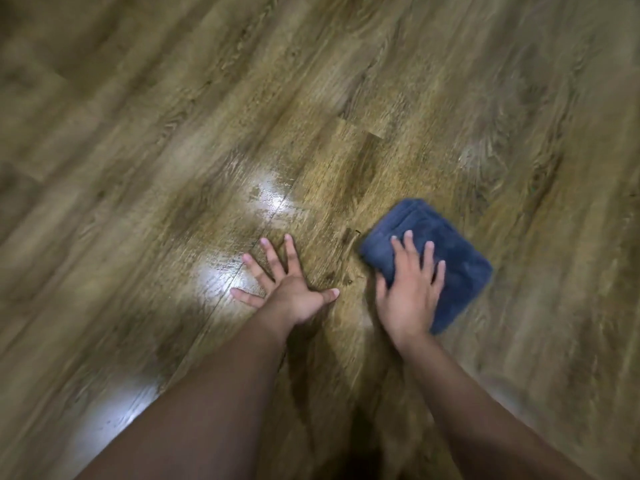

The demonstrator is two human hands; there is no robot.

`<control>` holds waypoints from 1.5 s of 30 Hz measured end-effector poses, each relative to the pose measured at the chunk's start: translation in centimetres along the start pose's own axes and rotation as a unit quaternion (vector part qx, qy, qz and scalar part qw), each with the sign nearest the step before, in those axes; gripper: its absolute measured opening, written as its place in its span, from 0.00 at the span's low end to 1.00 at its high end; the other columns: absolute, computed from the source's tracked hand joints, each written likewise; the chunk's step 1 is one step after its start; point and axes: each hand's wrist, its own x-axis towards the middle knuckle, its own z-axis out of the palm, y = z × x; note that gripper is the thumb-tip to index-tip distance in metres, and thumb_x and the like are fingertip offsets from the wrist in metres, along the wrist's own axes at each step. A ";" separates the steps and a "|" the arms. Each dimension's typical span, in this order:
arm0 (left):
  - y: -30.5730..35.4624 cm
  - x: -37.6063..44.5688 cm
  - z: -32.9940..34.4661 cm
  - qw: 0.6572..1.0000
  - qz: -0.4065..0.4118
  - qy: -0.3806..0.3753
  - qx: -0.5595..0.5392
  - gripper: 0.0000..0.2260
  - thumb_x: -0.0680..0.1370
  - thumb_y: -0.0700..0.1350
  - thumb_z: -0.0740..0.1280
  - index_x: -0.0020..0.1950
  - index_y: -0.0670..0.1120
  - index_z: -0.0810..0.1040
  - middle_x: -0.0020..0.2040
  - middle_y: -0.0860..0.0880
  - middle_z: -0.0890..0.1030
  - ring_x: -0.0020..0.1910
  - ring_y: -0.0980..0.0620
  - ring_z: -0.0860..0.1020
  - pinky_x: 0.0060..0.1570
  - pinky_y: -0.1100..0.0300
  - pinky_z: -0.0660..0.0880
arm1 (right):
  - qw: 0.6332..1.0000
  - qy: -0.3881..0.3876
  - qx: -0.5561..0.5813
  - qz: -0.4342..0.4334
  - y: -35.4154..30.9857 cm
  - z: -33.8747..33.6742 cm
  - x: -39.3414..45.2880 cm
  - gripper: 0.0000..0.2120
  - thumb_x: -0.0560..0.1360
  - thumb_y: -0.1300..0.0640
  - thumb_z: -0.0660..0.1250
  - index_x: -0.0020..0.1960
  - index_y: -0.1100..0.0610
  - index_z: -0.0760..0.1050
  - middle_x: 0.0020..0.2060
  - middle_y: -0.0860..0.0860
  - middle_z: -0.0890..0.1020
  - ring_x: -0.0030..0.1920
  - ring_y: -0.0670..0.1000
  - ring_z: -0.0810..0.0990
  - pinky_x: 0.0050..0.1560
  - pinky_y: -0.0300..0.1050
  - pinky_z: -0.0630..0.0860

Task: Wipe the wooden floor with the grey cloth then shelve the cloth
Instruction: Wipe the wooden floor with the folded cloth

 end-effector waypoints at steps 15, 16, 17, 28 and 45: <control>-10.8 -0.9 -5.2 0.997 -0.062 0.021 -0.048 0.65 0.58 0.76 0.73 0.64 0.68 0.15 0.55 0.61 0.08 0.62 0.42 0.14 0.58 0.18 0.34 | 0.991 -0.038 -0.019 -0.126 -5.2 2.5 1.0 0.30 0.76 0.45 0.67 0.76 0.45 0.66 0.79 0.43 0.64 0.80 0.57 0.56 0.76 0.62 0.52; -10.7 -0.9 -5.2 0.997 -0.063 0.019 -0.049 0.66 0.58 0.76 0.73 0.64 0.67 0.16 0.56 0.61 0.08 0.63 0.42 0.14 0.58 0.18 0.34 | 0.995 -0.035 -0.010 -0.095 -6.5 2.6 2.2 0.29 0.76 0.45 0.66 0.76 0.45 0.66 0.79 0.43 0.63 0.80 0.57 0.55 0.77 0.62 0.51; -10.7 -0.8 -5.1 0.997 -0.063 0.018 -0.049 0.66 0.58 0.76 0.72 0.64 0.67 0.16 0.57 0.60 0.09 0.63 0.42 0.14 0.57 0.17 0.35 | 0.997 -0.029 0.000 -0.065 -7.8 2.8 3.5 0.28 0.77 0.45 0.65 0.77 0.45 0.66 0.79 0.43 0.63 0.81 0.57 0.54 0.77 0.62 0.50; -10.4 -0.8 -5.4 0.995 -0.084 0.014 -0.055 0.66 0.62 0.72 0.74 0.65 0.64 0.15 0.64 0.55 0.11 0.63 0.40 0.14 0.57 0.17 0.36 | 0.984 -0.082 -0.019 -0.160 -21.0 6.0 8.0 0.32 0.77 0.43 0.65 0.79 0.44 0.59 0.81 0.42 0.56 0.82 0.58 0.47 0.78 0.63 0.44; -10.8 -0.4 -5.5 0.994 -0.064 0.017 -0.081 0.69 0.58 0.71 0.77 0.63 0.67 0.15 0.62 0.58 0.10 0.60 0.42 0.12 0.53 0.19 0.28 | 0.993 -0.024 -0.013 -0.114 -12.9 3.3 14.3 0.29 0.77 0.45 0.66 0.76 0.48 0.66 0.79 0.49 0.64 0.79 0.59 0.58 0.78 0.60 0.50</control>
